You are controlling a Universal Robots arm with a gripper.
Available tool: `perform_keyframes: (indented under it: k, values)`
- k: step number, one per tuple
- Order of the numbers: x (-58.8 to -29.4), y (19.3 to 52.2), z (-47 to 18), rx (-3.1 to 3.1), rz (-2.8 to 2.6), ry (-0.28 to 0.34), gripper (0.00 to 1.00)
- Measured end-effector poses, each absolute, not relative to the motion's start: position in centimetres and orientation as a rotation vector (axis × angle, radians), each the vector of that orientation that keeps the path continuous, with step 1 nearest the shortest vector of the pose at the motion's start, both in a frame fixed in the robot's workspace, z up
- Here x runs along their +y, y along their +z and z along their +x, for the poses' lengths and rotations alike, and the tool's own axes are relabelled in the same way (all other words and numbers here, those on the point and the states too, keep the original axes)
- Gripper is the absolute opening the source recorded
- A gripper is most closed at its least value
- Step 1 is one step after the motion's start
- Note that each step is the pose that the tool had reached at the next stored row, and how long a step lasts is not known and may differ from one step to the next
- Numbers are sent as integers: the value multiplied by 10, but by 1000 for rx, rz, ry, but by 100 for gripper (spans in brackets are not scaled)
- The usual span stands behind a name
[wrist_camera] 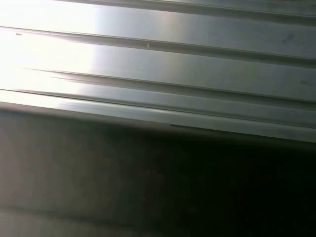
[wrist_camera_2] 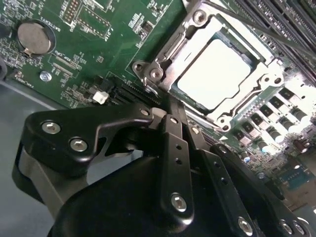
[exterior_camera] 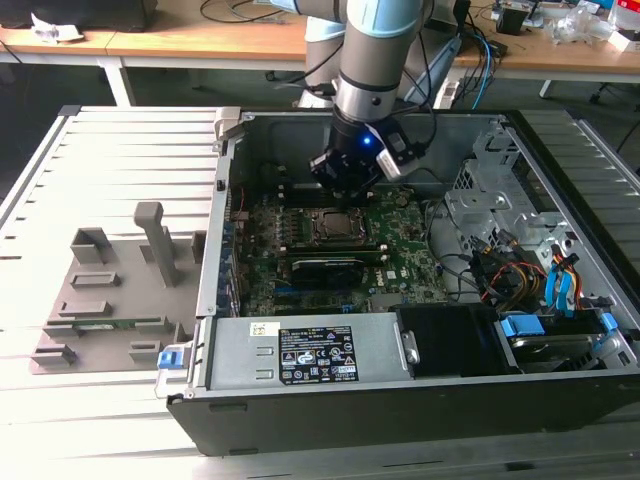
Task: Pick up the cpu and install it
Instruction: 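Install the first cpu locking lever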
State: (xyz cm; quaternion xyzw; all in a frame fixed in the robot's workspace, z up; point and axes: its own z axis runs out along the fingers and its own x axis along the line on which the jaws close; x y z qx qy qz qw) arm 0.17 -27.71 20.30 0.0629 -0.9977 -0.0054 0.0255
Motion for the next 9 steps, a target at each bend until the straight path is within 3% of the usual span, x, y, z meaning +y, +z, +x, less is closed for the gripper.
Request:
perform_keyframes:
  k: [9]
  values:
    - [-277,205,12,-3084,205,-55,11]
